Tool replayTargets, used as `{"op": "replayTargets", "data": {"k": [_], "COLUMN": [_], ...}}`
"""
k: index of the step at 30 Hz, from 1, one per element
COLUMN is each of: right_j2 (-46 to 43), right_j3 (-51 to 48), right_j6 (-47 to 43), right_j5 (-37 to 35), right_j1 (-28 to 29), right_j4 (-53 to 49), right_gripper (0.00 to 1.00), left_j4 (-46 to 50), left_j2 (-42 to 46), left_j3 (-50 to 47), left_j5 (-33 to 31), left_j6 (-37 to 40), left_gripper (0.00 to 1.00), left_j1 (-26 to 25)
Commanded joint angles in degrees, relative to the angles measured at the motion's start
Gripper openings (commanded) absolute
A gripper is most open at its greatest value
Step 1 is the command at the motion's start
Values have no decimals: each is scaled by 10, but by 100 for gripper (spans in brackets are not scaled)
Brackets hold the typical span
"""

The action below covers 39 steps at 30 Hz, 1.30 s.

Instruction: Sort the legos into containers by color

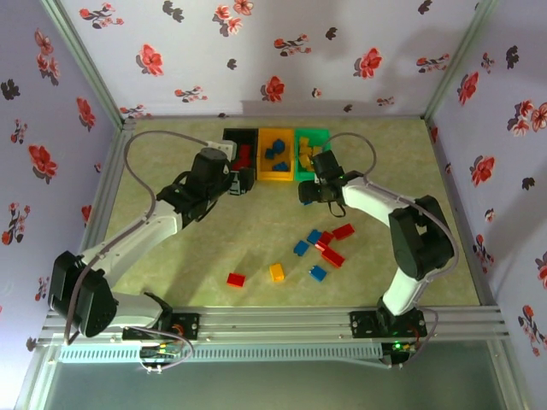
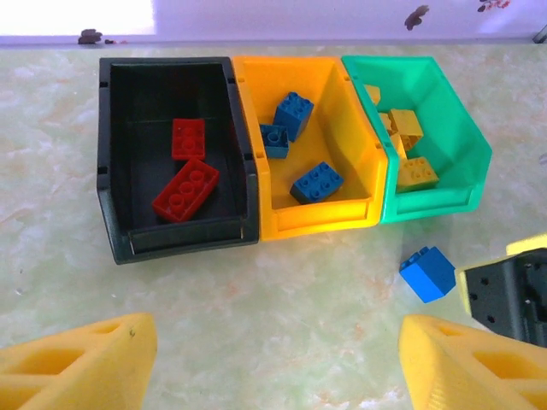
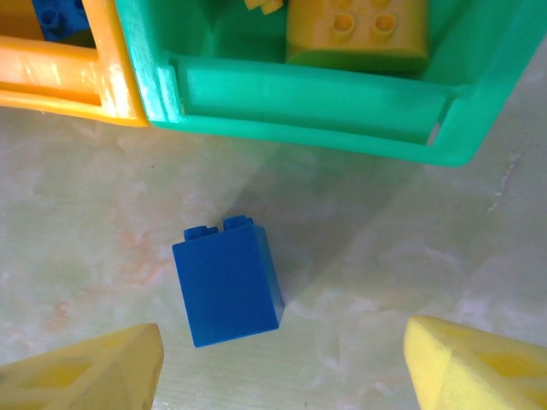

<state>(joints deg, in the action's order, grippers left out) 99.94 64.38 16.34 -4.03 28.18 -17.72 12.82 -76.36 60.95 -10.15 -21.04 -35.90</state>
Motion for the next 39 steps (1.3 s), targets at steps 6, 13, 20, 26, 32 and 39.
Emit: {"op": "replayTargets", "data": {"k": [6, 13, 20, 26, 32, 39], "right_j2": [65, 103, 119, 101, 50, 11], "right_j3": [51, 73, 78, 74, 74, 106], "right_j6": [-18, -24, -28, -37, -48, -54], "right_j5": [12, 5, -6, -7, -2, 17], "right_j1": [15, 24, 28, 31, 35, 38], "right_j4": [14, 7, -1, -6, -14, -22], "right_gripper": [67, 59, 41, 27, 21, 21], "left_j4": [5, 9, 2, 6, 16, 25], "left_j2": [-2, 1, 2, 4, 12, 16], "left_j3": [9, 8, 6, 6, 6, -3], "left_j5": [-16, -15, -14, -14, -14, -13], "left_j6": [-3, -4, -8, -14, -16, -24], "left_gripper": [75, 75, 75, 75, 75, 75], "left_j1": [6, 6, 5, 6, 6, 5]}}
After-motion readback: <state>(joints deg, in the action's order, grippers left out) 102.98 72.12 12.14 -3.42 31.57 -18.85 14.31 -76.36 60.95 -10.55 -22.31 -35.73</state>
